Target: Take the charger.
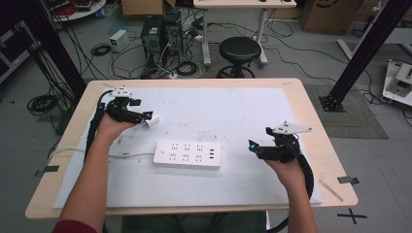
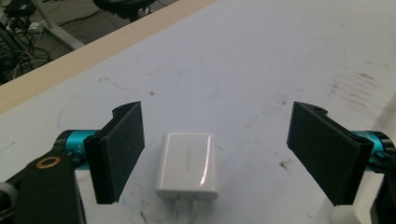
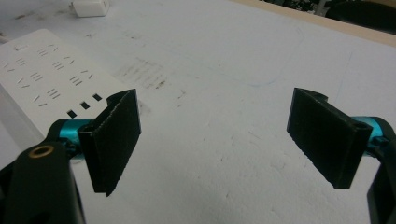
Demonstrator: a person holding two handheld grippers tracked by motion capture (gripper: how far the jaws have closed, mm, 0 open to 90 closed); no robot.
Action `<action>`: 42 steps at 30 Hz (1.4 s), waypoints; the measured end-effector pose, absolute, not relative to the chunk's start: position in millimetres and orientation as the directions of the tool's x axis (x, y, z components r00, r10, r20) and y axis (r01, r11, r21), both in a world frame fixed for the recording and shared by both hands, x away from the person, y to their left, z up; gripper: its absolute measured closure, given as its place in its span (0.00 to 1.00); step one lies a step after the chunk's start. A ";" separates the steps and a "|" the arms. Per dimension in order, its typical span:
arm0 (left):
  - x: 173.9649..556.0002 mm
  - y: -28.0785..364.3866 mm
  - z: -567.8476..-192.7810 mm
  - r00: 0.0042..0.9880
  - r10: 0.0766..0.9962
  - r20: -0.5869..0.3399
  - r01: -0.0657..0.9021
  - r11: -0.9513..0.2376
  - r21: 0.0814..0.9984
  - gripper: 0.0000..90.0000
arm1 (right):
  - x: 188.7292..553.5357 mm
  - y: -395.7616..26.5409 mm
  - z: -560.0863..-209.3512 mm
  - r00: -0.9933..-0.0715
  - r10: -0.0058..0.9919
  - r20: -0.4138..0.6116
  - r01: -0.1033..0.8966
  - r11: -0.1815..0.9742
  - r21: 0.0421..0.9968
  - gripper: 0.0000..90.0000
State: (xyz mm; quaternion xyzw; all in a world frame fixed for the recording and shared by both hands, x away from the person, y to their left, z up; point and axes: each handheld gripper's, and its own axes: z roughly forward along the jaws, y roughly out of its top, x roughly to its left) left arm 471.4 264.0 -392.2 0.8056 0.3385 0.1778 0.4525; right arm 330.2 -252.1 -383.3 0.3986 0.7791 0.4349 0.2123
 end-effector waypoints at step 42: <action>494.7 255.9 -446.5 0.730 0.684 0.010 0.458 -0.500 0.736 0.47 | 328.3 -245.2 -389.0 -0.593 0.805 0.021 0.446 0.307 0.841 0.20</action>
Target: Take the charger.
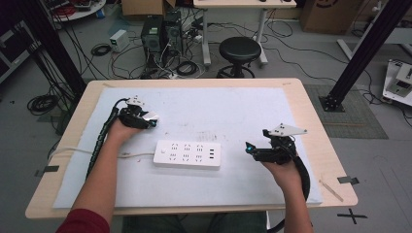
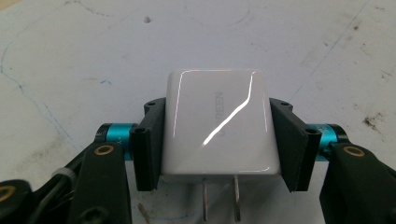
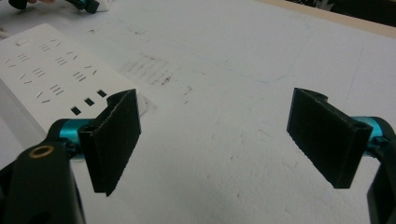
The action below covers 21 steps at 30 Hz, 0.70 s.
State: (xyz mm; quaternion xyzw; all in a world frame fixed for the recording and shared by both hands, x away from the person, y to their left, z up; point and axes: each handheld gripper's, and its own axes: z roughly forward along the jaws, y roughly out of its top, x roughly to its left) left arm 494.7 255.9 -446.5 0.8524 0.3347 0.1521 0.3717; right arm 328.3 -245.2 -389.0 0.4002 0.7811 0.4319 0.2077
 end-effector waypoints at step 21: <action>438.5 261.7 -373.8 0.782 0.619 0.072 0.303 -0.478 0.824 0.47 | 332.0 -247.1 -378.9 -0.634 0.773 0.023 0.428 0.327 0.842 0.20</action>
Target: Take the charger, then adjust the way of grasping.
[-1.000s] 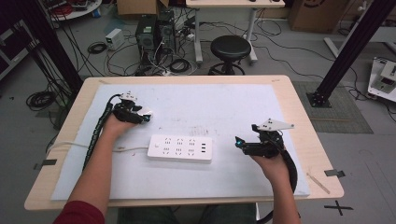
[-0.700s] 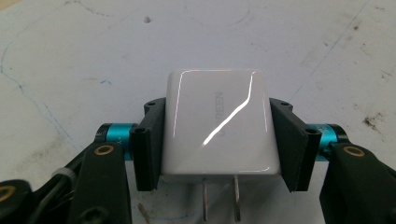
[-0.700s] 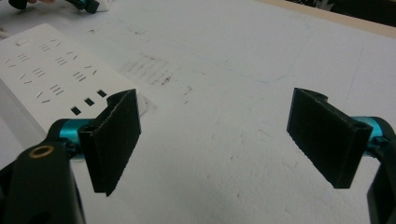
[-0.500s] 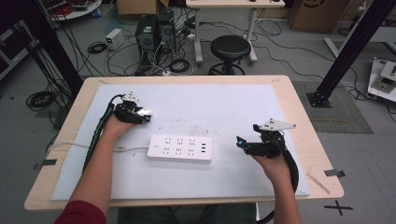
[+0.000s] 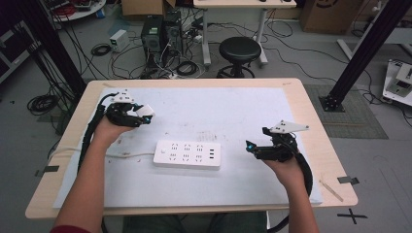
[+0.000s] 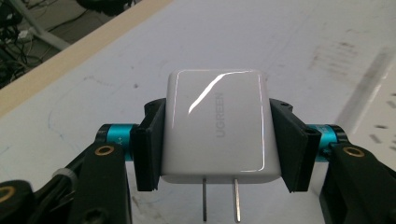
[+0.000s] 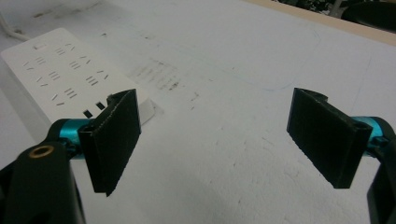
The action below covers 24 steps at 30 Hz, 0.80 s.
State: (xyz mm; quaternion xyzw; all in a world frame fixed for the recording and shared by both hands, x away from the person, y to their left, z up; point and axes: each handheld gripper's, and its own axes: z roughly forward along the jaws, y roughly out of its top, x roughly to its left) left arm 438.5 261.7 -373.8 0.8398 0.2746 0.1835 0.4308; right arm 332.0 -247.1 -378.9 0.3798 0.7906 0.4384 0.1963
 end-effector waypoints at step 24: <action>348.6 235.2 -356.6 0.865 0.485 0.131 0.161 -0.514 0.842 0.47 | 329.9 -234.4 -374.9 -0.680 0.732 0.042 0.427 0.348 0.835 0.20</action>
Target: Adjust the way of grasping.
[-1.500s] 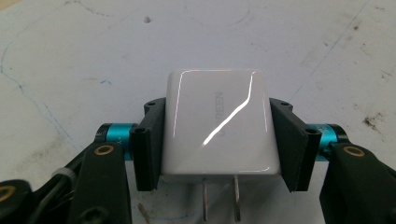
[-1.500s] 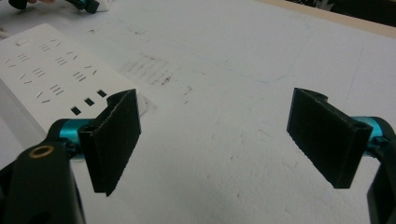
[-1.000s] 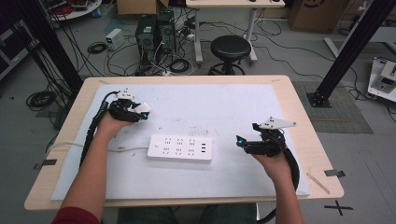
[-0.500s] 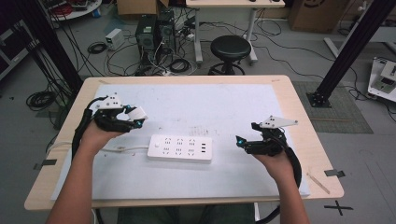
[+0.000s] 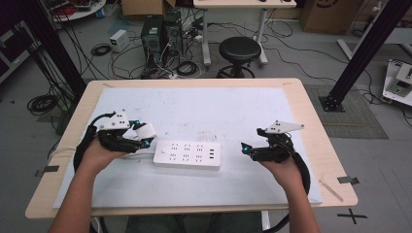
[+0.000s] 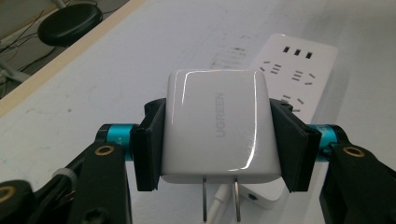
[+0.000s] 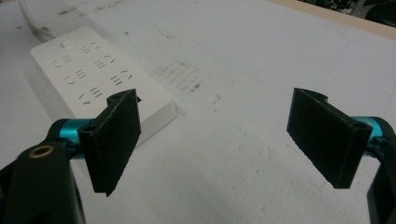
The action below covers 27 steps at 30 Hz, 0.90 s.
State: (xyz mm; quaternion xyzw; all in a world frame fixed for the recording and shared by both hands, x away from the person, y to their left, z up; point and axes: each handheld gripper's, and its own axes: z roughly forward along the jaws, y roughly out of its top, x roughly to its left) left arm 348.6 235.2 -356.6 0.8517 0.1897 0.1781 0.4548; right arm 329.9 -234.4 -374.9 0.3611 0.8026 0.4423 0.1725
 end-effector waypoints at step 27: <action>299.8 132.7 -380.2 0.911 0.195 0.364 -0.203 -0.557 0.805 0.47 | 318.2 -183.4 -392.1 -0.738 0.532 0.415 0.590 0.212 0.779 0.20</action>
